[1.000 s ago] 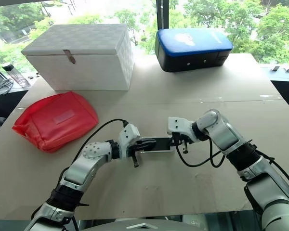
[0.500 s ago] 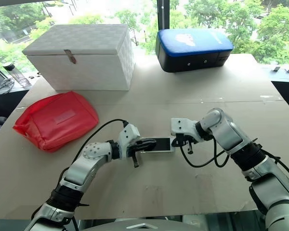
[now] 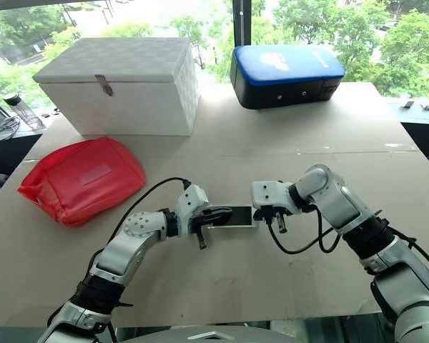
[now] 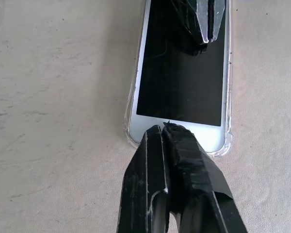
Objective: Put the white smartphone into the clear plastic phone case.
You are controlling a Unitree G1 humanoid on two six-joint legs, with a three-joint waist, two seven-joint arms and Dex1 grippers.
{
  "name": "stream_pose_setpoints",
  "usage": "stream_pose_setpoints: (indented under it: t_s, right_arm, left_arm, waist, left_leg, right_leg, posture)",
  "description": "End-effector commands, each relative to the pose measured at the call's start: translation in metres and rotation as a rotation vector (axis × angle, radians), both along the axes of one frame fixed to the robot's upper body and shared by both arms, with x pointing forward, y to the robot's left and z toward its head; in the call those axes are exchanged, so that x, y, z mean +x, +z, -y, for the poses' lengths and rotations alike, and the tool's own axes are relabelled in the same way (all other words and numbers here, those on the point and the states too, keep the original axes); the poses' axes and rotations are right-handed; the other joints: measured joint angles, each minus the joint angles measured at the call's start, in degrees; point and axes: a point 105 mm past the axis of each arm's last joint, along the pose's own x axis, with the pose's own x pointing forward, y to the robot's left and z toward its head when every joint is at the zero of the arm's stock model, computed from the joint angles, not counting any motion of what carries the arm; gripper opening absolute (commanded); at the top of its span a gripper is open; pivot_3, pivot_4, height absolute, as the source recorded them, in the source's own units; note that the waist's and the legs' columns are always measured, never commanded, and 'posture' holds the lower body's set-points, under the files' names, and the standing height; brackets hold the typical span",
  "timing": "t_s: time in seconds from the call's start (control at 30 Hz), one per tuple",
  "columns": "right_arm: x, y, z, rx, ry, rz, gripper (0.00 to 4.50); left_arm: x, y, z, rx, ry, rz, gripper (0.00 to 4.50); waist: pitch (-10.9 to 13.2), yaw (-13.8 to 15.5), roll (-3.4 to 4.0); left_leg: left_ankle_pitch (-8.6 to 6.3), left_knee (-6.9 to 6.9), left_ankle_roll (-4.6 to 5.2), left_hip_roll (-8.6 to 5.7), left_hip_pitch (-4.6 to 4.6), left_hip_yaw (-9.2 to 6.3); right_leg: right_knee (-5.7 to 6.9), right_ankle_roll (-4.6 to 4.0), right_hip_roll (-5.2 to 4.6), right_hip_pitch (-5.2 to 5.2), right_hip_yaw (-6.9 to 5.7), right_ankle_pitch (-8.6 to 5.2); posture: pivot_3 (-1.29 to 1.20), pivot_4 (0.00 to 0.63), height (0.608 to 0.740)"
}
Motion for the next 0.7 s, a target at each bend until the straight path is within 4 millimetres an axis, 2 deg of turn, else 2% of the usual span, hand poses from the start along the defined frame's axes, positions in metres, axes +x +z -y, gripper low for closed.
stream_pose_setpoints:
  t_s: [0.03, 0.7]
  right_arm:
    - [-0.0602, -0.0955, 0.0323, -0.281, -0.013, -0.331, 0.0]
    - [-0.0604, -0.0974, 0.0352, -0.325, -0.01, -0.333, 0.0]
  left_arm:
    - [-0.0031, -0.005, 0.0008, 0.022, -0.003, -0.021, 0.02]
    - [-0.0042, -0.0046, -0.0032, 0.029, 0.004, -0.025, 0.02]
  waist:
    - [0.0, 0.0, 0.0]
    - [-0.1, 0.0, -0.01]
  left_leg:
    - [0.0, 0.0, -0.01, 0.0, 0.04, -0.01]
    - [-0.05, -0.05, -0.08, 0.01, 0.04, -0.2]
  right_leg:
    - [0.0, 0.05, 0.0, 0.05, -0.01, -0.05]
    - [0.0, 0.02, 0.0, 0.06, -0.14, -0.11]
  posture:
    - [0.0, 0.15, 0.74]
    - [0.0, 0.15, 0.74]
